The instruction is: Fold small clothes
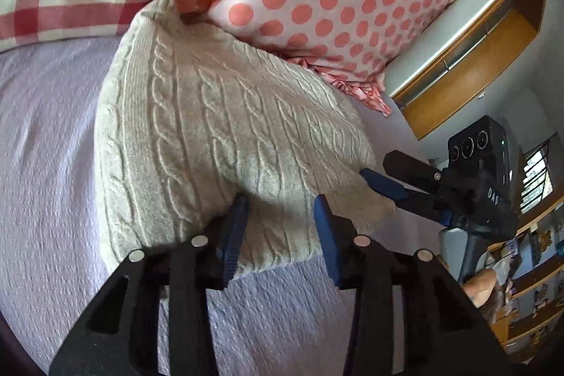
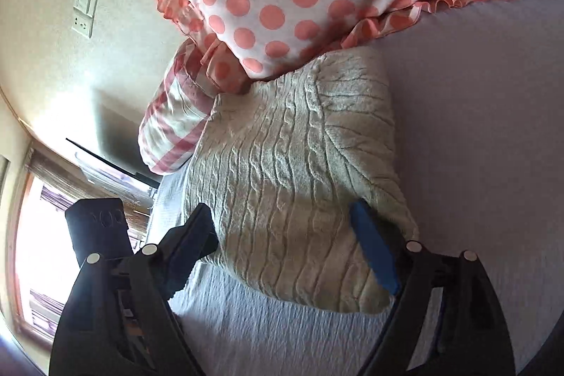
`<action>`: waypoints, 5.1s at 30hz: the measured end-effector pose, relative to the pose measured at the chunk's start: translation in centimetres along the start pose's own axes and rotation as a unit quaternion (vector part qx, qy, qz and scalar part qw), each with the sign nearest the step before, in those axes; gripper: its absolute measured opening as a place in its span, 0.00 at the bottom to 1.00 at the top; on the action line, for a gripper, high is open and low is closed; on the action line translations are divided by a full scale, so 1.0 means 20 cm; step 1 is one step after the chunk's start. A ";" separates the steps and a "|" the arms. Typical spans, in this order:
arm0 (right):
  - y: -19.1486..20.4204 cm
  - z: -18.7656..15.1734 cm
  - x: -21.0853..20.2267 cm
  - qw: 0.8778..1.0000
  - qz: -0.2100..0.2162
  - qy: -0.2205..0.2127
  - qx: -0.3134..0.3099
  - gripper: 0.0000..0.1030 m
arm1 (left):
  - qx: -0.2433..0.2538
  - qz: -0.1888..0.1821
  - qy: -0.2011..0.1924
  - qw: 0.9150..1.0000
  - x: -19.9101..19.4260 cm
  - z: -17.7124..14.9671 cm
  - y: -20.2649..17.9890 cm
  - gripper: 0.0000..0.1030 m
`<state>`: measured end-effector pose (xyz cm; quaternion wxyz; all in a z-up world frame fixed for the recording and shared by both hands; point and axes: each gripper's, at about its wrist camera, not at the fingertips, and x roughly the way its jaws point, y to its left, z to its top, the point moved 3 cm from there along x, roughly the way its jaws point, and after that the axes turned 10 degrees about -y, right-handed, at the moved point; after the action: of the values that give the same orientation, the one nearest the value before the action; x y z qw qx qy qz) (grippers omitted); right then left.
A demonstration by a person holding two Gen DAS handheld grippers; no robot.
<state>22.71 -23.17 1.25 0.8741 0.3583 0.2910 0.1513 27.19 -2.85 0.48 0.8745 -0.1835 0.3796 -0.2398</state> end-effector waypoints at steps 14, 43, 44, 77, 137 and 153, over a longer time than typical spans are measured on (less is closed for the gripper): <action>0.11 -0.40 -0.09 0.965 -0.183 -0.037 -0.184 0.99 | 0.074 0.220 -0.054 0.971 -0.45 -0.23 0.21 0.98; 0.11 -0.52 0.08 0.925 -0.288 0.010 -0.249 0.99 | 0.113 0.266 0.001 0.957 -0.29 -0.32 0.25 0.98; 0.11 -0.52 0.08 0.925 -0.288 0.010 -0.249 0.99 | 0.113 0.266 0.001 0.957 -0.29 -0.32 0.25 0.98; 0.11 -0.52 0.08 0.925 -0.288 0.011 -0.250 0.99 | 0.112 0.266 0.001 0.957 -0.29 -0.32 0.25 0.98; 0.11 -0.52 0.08 0.925 -0.287 0.011 -0.250 0.99 | 0.112 0.267 0.000 0.957 -0.29 -0.32 0.25 0.98; 0.11 -0.52 0.08 0.925 -0.287 0.011 -0.250 0.99 | 0.111 0.267 0.004 0.957 -0.28 -0.33 0.25 0.98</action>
<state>17.48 -15.31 -3.86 0.9380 0.0273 0.3438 -0.0344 20.28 3.43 -2.93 0.9202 0.0233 0.3889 -0.0390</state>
